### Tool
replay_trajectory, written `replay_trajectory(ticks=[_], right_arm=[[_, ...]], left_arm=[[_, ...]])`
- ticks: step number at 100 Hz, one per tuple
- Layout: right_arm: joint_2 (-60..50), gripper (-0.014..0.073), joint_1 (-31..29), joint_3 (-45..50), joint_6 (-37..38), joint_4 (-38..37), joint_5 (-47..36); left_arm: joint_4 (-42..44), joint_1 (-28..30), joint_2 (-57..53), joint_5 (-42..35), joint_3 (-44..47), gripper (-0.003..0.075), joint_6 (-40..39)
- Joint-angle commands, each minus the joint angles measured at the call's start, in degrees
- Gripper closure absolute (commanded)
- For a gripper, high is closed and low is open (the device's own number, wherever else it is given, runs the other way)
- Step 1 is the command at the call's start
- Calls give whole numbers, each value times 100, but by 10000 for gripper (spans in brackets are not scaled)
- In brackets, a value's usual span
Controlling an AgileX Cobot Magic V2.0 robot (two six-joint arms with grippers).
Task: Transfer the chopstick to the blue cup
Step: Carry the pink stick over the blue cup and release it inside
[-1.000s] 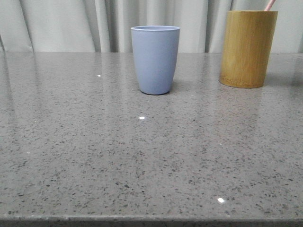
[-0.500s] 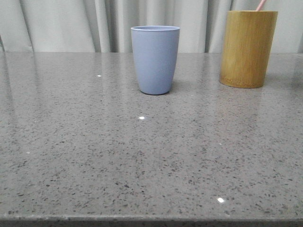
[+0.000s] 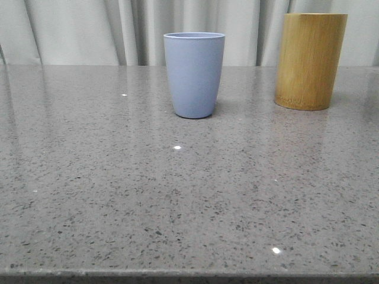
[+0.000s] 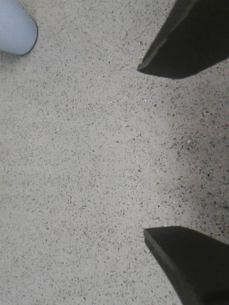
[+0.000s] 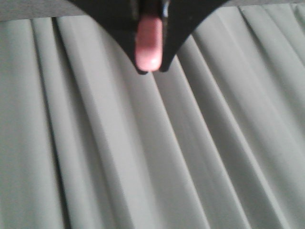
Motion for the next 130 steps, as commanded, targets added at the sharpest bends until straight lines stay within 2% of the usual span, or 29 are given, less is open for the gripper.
replay_trajectory(ticks=[1, 13, 27, 63, 85, 90, 97, 109, 116, 123, 130], right_arm=[[-70, 661, 292, -210, 62, -43, -467], [116, 661, 722, -210, 62, -43, -654], [503, 661, 956, -210, 62, -48, -974], [1477, 661, 1146, -210, 70, -48, -1228], [1690, 643, 1146, -210, 70, -48, -1205], [1692, 602, 1146, -210, 70, -48, -1199], [1692, 498, 1146, -210, 70, -48, -1197], [1692, 235, 1146, -210, 70, -48, -1174], [1692, 115, 1146, -210, 70, -42, -1174], [1650, 62, 1146, -210, 70, -42, -1174], [1562, 65, 1136, -210, 70, -42, -1175]], left_arm=[[-108, 12, 4, -373, -165, 120, -12], [-108, 12, 4, -373, -165, 120, -12], [-108, 12, 4, -373, -165, 120, -12], [-108, 12, 4, -373, -165, 120, -12], [-108, 12, 4, -373, -165, 120, -12], [-108, 12, 4, -373, -165, 120, -12], [-108, 12, 4, -373, -165, 120, -12], [-108, 12, 4, -373, -165, 120, -12], [-108, 12, 4, -373, -165, 120, -12], [-108, 12, 4, -373, -165, 120, -12], [-108, 12, 4, -373, -165, 120, -12]])
